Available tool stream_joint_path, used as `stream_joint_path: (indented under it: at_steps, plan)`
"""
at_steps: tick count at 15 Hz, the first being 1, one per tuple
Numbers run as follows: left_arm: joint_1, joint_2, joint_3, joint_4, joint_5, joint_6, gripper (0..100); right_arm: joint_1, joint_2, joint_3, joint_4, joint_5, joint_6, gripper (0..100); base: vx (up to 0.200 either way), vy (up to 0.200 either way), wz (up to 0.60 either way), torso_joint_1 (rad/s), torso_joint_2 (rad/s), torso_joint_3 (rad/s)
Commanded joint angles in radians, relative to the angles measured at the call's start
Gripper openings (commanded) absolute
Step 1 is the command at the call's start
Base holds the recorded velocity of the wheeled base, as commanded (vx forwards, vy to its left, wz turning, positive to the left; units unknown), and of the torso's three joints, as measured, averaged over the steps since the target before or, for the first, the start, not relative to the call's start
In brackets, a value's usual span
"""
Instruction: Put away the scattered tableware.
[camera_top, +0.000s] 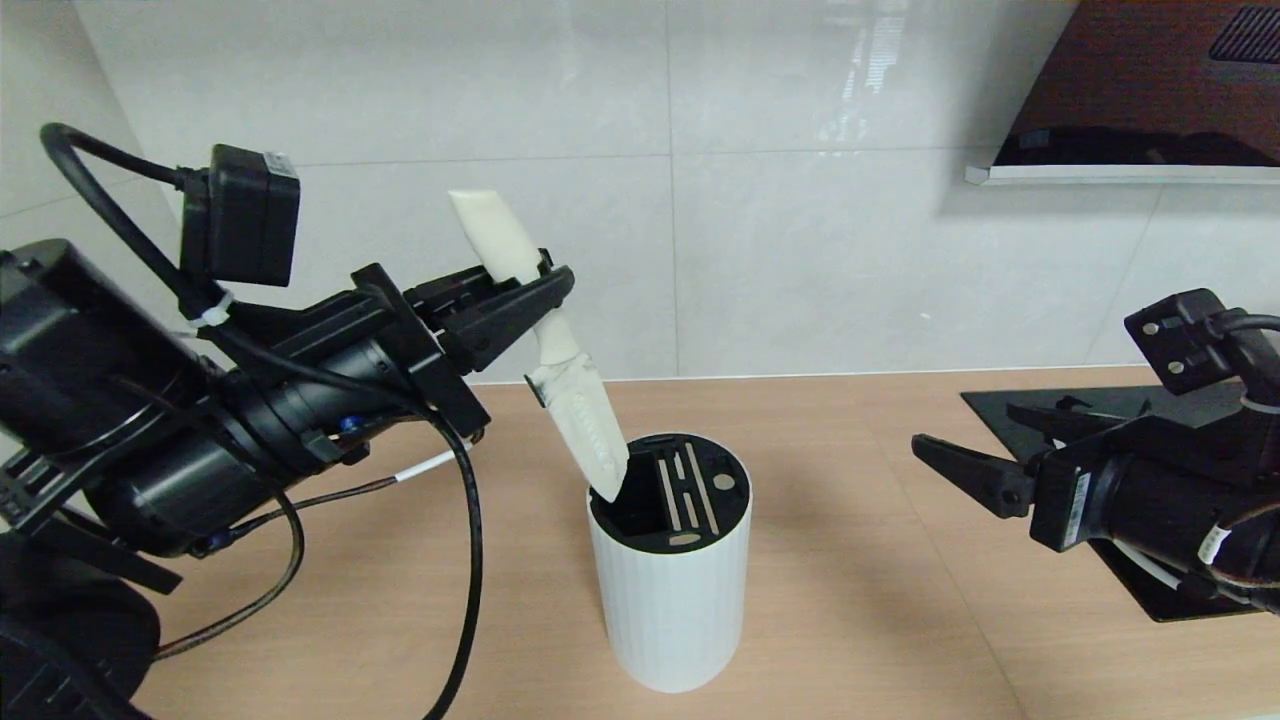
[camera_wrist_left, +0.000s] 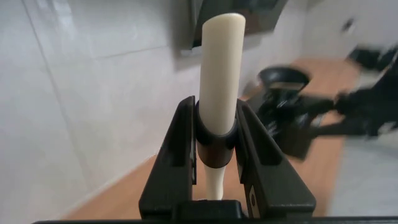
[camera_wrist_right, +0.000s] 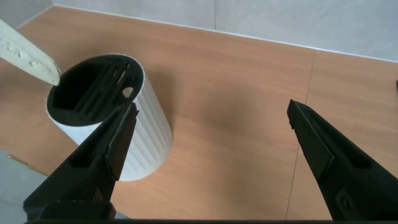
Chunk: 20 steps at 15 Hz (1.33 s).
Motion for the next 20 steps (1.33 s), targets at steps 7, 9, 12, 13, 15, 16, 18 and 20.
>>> stream_joint_path:
  at_steps: [7,9,12,13,15,16,18,20]
  plan:
    - [-0.043,0.029,0.013,-0.003,0.003,0.010,0,0.000,0.012,0.005,-0.001,0.000,0.000,100,0.000,0.000,0.00,0.000,0.00,0.000]
    - [-0.066,0.036,0.023,-0.003,0.003,0.010,0,0.000,0.012,0.006,-0.001,0.000,0.000,100,0.000,0.000,0.00,0.000,0.00,0.000]
    - [-0.074,0.073,0.028,-0.004,0.004,0.011,0,0.000,0.009,0.008,-0.001,0.000,0.000,100,0.000,0.000,0.00,0.000,0.00,0.000]
    - [-0.074,0.084,0.028,-0.004,0.004,0.011,0,0.000,0.007,0.009,-0.001,0.000,0.000,100,0.000,0.000,0.00,0.000,0.00,0.000]
    - [-0.074,0.088,0.030,-0.004,0.004,0.011,0,0.000,0.007,0.009,-0.001,0.000,0.000,100,0.000,0.000,0.00,0.000,0.00,0.000]
    - [-0.074,0.088,0.033,-0.004,0.006,0.011,0,0.000,0.007,0.011,-0.001,0.000,0.000,100,0.000,0.000,0.00,0.000,0.00,0.000]
    - [-0.074,0.113,0.036,-0.004,0.006,0.011,0,0.000,0.009,0.012,-0.001,0.000,0.000,100,0.000,0.000,0.00,0.000,0.00,0.000]
    - [-0.074,0.133,0.042,-0.004,0.006,0.013,0,0.000,0.009,0.014,-0.001,0.000,0.000,100,0.000,0.000,0.00,0.000,0.00,0.000]
